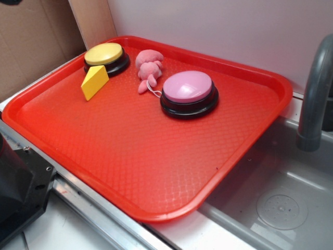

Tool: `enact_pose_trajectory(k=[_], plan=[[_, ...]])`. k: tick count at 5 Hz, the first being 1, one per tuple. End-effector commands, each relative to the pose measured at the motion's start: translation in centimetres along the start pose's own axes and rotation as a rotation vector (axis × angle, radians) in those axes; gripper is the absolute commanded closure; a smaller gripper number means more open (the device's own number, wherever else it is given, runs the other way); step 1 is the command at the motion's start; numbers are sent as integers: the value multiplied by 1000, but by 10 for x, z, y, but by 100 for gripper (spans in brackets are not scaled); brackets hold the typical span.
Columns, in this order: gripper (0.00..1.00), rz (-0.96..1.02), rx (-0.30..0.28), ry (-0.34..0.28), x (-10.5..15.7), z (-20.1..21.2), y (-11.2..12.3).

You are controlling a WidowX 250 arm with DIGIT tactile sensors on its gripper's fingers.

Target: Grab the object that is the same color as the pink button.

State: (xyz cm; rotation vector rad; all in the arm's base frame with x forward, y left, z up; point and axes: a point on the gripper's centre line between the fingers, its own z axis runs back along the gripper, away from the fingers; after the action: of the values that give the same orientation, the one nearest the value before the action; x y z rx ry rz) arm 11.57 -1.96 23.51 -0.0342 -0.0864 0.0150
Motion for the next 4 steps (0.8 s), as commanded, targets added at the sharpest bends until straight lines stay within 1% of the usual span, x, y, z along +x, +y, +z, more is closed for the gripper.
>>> enact_pose_trajectory(k=[1,2,3,4], plan=[[0,0,0,0,0,0,0],[0,74,-14,-13,13,-4,0],[0,207,28,-54,30,-10,1],[0,316,16,-90,58,-22,2]])
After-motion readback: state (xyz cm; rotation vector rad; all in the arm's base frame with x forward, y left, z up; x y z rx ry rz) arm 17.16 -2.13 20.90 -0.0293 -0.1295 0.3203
